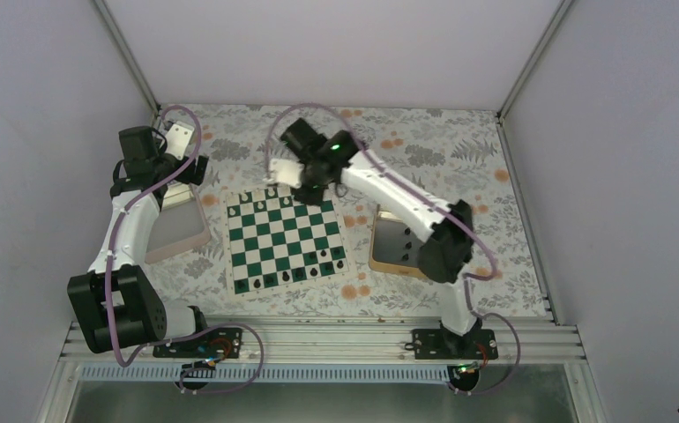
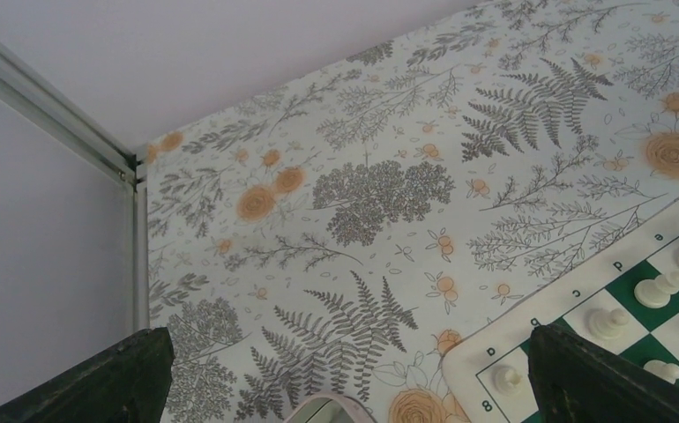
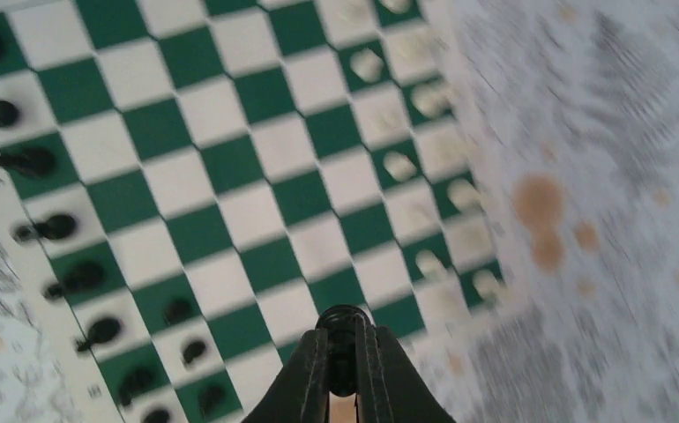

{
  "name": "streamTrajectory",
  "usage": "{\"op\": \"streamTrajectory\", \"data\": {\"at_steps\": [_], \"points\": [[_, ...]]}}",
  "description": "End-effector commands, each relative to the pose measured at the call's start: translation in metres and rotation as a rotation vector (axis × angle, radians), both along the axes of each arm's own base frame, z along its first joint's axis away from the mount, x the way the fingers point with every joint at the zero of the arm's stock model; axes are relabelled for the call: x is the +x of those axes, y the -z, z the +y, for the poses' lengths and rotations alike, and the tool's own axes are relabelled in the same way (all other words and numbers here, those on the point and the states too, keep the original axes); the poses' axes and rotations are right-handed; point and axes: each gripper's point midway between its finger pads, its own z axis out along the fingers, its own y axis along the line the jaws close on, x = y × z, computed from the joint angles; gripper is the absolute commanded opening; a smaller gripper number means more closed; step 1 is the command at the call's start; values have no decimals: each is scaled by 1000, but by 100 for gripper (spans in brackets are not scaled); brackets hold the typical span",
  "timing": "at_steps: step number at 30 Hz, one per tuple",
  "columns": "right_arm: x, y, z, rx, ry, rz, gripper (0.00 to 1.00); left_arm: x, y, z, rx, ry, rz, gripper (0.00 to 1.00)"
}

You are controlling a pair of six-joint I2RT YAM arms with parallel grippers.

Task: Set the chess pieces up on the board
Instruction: Place the chess piece on the chessboard.

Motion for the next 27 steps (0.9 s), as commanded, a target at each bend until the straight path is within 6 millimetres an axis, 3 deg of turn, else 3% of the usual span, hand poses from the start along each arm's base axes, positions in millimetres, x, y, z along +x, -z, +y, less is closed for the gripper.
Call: {"op": "streamTrajectory", "data": {"at_steps": [1, 6, 10, 19, 27], "points": [[-54, 60, 59, -116, -207, 111, 5, 1, -10, 5, 15, -20, -16, 100], [-89, 87, 123, -110, -353, 87, 4, 5, -11, 21, 62, -97, -16, 100], [-104, 94, 153, -70, -408, 56, 4, 8, -7, 38, 112, -169, -3, 100], [-127, 119, 173, -56, -492, 85, 4, 7, -7, 45, 154, -193, 1, 100], [-131, 135, 177, -48, -513, 115, 4, 8, 2, 42, 147, -174, 32, 100]]}}
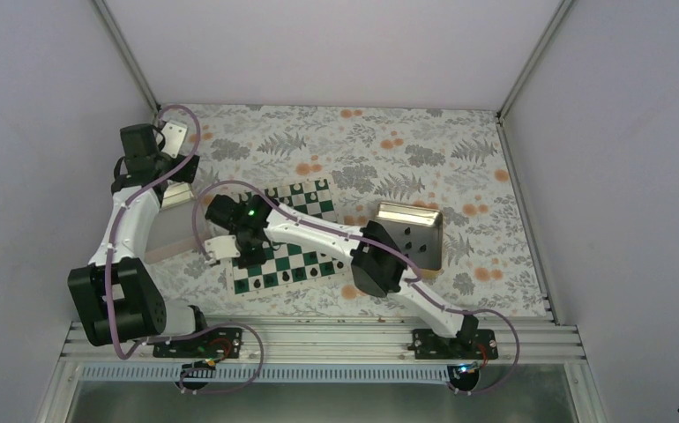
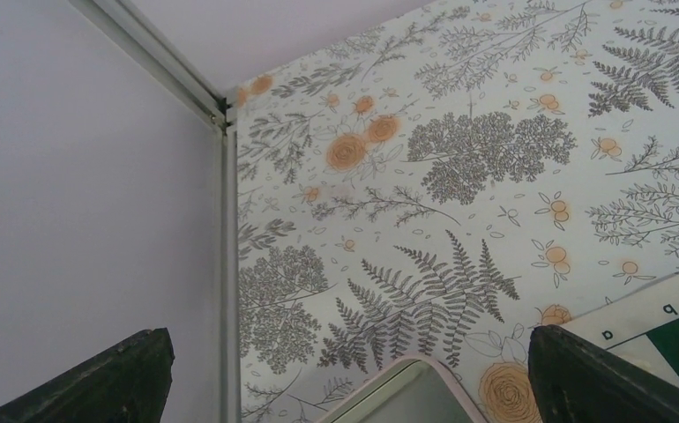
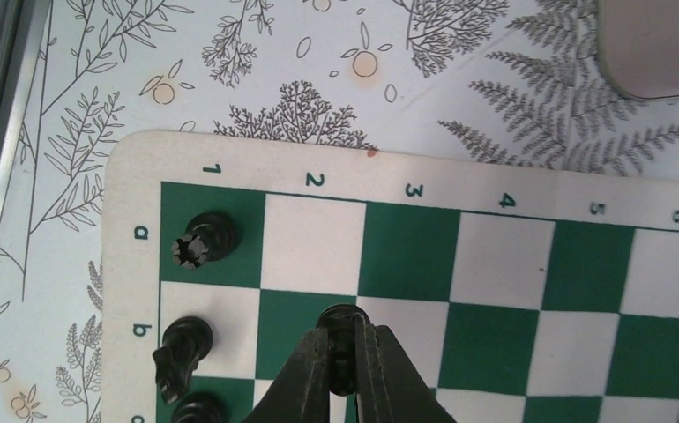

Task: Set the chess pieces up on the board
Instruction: Place the chess piece on the chessboard.

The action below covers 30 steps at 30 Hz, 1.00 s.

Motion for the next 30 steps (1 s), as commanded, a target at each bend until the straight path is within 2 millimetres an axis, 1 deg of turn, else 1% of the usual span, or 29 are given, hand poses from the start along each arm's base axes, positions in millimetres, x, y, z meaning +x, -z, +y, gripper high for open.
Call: {"op": "streamTrajectory", "data": {"at_steps": [1, 9, 16, 18, 25, 30], "points": [[-9, 6, 11, 29, -40, 30, 4, 6, -4, 3, 15, 6, -6, 100], [-18, 7, 16, 49, -64, 66, 4, 5, -1, 0, 5, 20, 3, 100], [-26, 23, 12, 23, -73, 105, 4, 6, -1, -4, -11, 37, 8, 100], [-27, 24, 11, 21, -77, 111, 4, 6, 1, -5, -12, 38, 14, 100], [-29, 35, 9, 7, -77, 125, 4, 6, 2, -8, -18, 46, 15, 100], [-28, 39, 11, 13, -70, 122, 4, 6, 3, -9, -19, 49, 16, 100]]}}
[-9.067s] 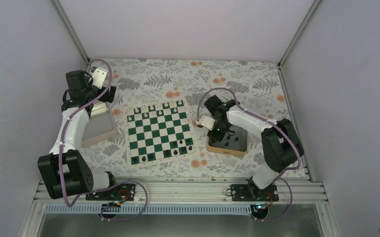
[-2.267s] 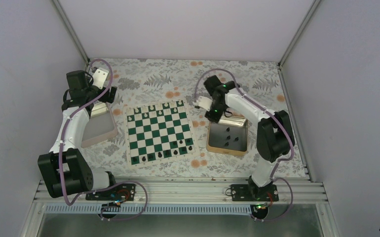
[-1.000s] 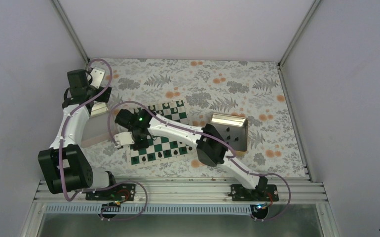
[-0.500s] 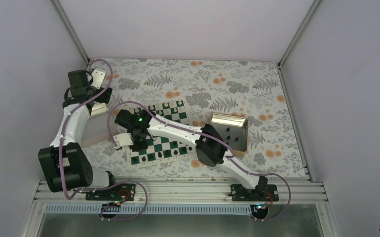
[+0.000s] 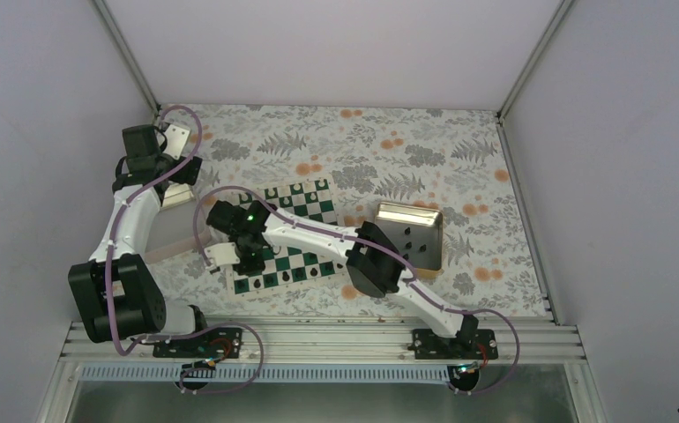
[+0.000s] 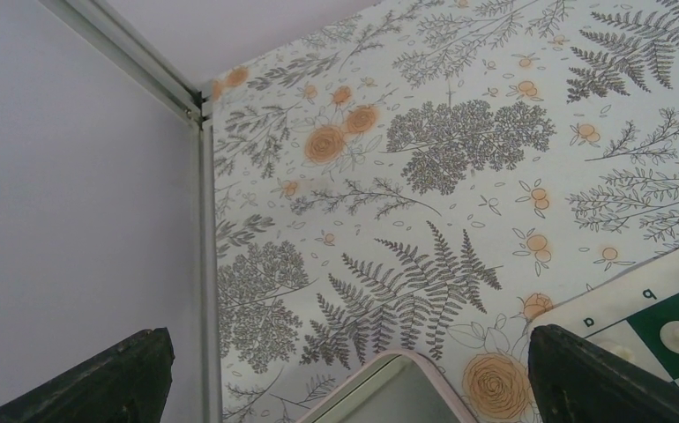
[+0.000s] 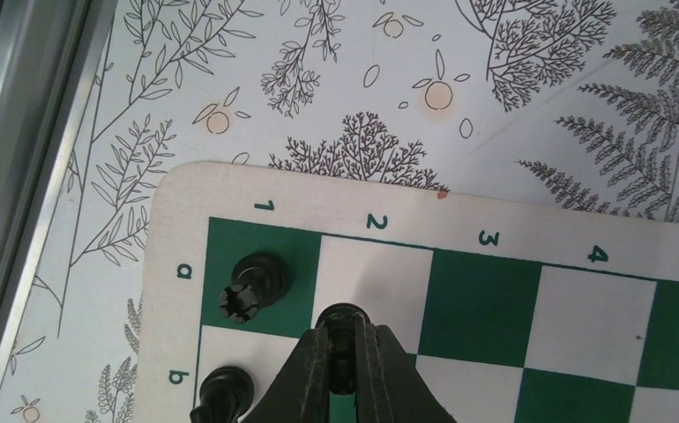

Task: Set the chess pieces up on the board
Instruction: Place the chess piece on the chessboard.

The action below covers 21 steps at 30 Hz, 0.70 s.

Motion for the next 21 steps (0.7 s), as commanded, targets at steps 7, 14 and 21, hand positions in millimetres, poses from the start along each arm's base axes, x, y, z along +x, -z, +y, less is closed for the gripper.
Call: {"op": "streamTrajectory", "data": {"at_steps": [7, 14, 21], "points": [[-7, 21, 7, 2, -24, 21, 4, 5, -7, -5, -6, 21, -13, 100], [-5, 25, 9, 3, -19, 15, 4, 5, -6, -8, -16, 35, -12, 100], [-4, 34, 4, -25, -18, 16, 4, 5, -3, -10, -22, 42, -4, 100]]}}
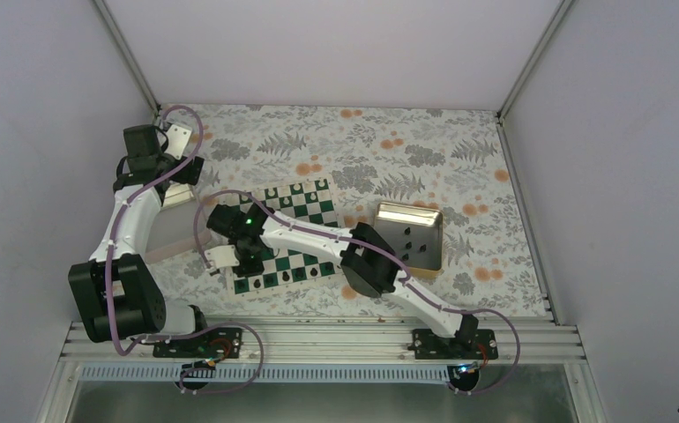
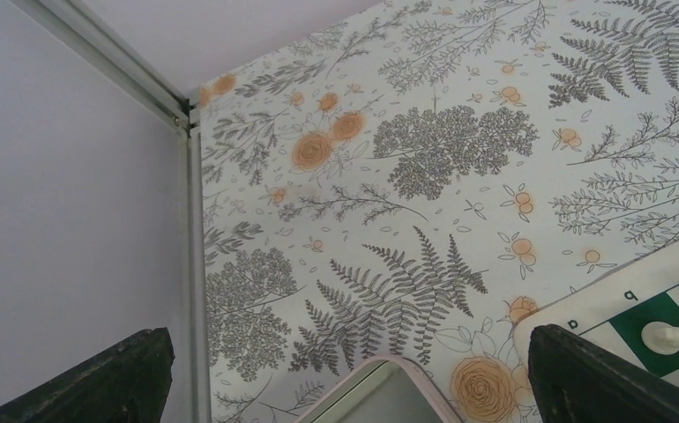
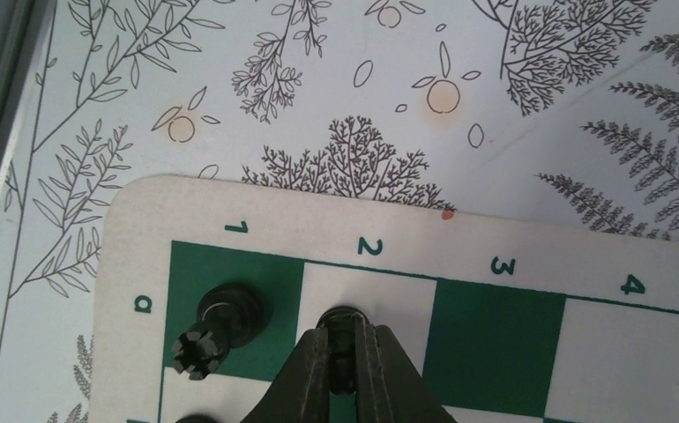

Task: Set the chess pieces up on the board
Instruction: Place the chess piece on the chessboard.

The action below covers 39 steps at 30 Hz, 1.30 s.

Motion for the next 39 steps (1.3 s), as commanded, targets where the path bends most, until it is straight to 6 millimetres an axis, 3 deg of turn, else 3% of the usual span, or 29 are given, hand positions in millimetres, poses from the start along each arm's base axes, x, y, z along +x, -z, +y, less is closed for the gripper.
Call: {"op": "streamTrajectory", "data": {"at_steps": [1, 14, 29, 35, 39], "points": [[-7, 15, -1, -23, -19, 16, 4, 4, -3, -4, -9, 20, -2, 100], [-3, 12, 0, -17, -14, 3, 11, 4, -3, -5, -8, 20, -1, 100], [2, -10, 5, 25, -5, -31, 16, 5, -3, -6, -8, 24, -3, 100], [0, -31, 3, 40, -5, -31, 17, 5, -1, -6, -6, 26, -1, 100], [13, -64, -2, 81, 30, -65, 18, 5, 2, -6, -9, 29, 8, 100]]}}
